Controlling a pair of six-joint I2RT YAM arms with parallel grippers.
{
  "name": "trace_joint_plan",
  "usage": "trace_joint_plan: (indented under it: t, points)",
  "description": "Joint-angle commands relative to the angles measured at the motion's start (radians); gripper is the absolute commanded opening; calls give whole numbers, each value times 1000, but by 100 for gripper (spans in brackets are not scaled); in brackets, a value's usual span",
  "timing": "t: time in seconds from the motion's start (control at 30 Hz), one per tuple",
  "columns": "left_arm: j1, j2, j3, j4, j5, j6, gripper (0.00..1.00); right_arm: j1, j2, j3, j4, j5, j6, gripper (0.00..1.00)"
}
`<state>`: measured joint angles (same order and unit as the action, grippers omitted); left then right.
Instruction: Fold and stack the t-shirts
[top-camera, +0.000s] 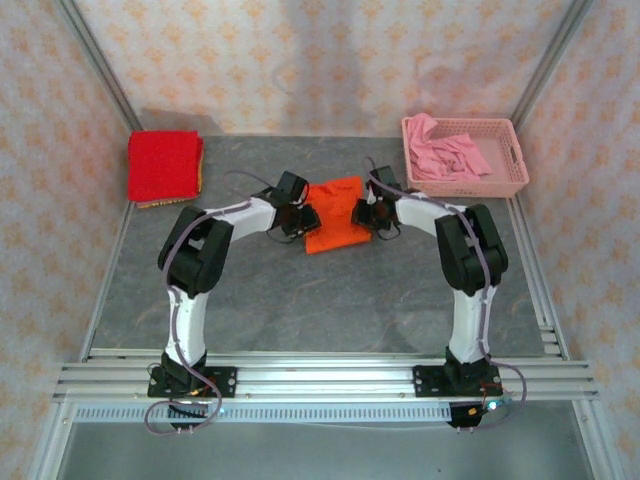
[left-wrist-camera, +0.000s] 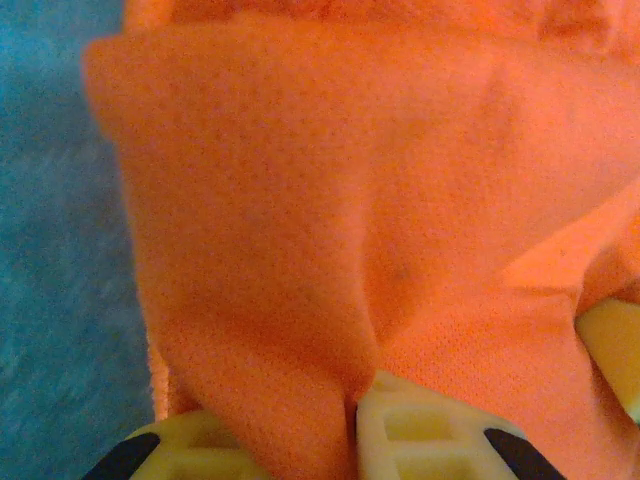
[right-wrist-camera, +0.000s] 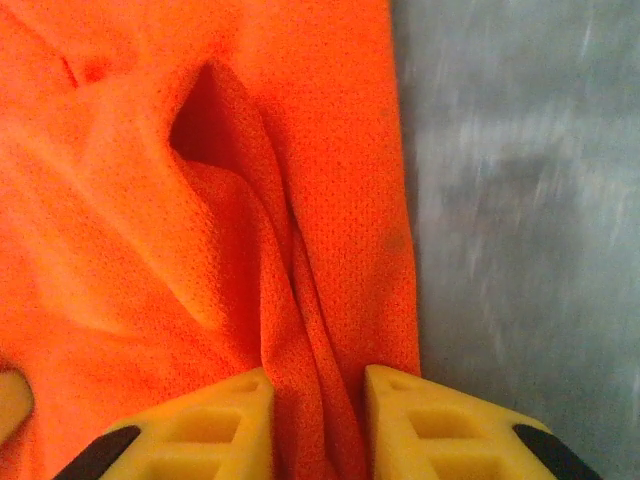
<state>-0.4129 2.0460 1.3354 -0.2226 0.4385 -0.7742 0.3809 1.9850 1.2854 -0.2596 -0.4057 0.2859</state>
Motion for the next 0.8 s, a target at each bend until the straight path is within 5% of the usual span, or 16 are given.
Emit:
trace_joint_plan:
  t: [0.0, 0.2, 0.27, 0.33, 0.47, 0.6, 0.77]
  points:
    - [-19, -99, -110, 3, -19, -5, 20, 42, -109, -114, 8, 2, 33, 27]
    - [-72, -282, -321, 7, -71, -18, 21, 89, -317, -341, 101, 6, 149, 27]
    - [-88, -336, -356, -9, -92, -9, 29, 88, -380, -380, 120, 24, 175, 30]
    - [-91, -399, -376, -42, -144, 18, 59, 83, -433, -395, 130, 51, 189, 36]
    - [-91, -522, -341, -128, -286, 187, 100, 46, -453, -386, 136, 44, 227, 48]
    - [-90, -571, -268, -163, -372, 526, 100, 3, -423, -406, 195, -5, 312, 47]
    - [-67, -500, -140, -206, -289, 859, 100, -6, -367, -418, 244, -65, 368, 37]
